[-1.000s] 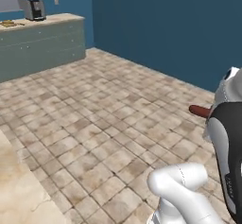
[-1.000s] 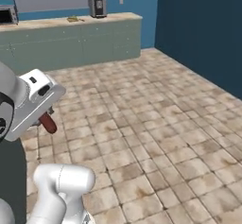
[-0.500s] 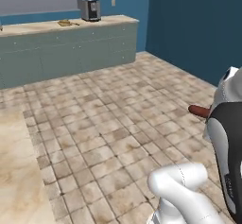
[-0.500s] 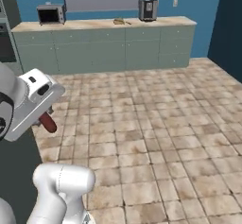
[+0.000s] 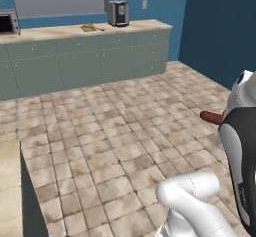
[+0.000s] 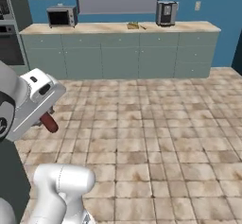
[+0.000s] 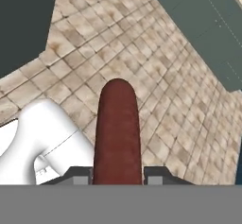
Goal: Retrieve the sausage and cheese from the fridge and place them on the cutting board on the counter.
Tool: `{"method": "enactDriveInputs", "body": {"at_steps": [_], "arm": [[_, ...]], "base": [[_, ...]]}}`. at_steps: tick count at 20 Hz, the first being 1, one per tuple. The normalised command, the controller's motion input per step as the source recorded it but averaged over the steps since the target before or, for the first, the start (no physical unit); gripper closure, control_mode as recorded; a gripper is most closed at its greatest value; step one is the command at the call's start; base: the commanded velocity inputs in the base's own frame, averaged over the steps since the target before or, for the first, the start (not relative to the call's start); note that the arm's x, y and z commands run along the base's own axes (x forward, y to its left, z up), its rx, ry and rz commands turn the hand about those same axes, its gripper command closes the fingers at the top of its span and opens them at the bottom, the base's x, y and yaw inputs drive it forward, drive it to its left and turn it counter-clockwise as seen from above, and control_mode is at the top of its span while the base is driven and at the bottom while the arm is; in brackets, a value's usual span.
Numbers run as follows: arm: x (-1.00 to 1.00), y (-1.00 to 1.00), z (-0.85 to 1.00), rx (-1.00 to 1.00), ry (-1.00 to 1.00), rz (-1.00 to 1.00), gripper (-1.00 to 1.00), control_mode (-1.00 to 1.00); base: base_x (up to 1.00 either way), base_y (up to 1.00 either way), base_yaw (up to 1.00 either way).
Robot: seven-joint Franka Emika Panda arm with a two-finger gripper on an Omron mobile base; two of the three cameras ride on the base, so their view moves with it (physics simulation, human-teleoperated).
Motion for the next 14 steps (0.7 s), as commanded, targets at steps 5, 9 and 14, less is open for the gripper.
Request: {"method": "enactDriveInputs", "body": {"at_steps": [5, 9, 14], "arm": [[0.0, 0.0, 0.0, 0.0, 0.0, 0.0, 1.0, 1.0], [0.0, 0.0, 0.0, 0.0, 0.0, 0.0, 1.0, 1.0], [0.0, 0.0, 0.0, 0.0, 0.0, 0.0, 1.0, 1.0]], "base": [[1.0, -0.49, 0.05], [1.0, -0.16, 0.06], [1.0, -0.03, 0.1]]}}
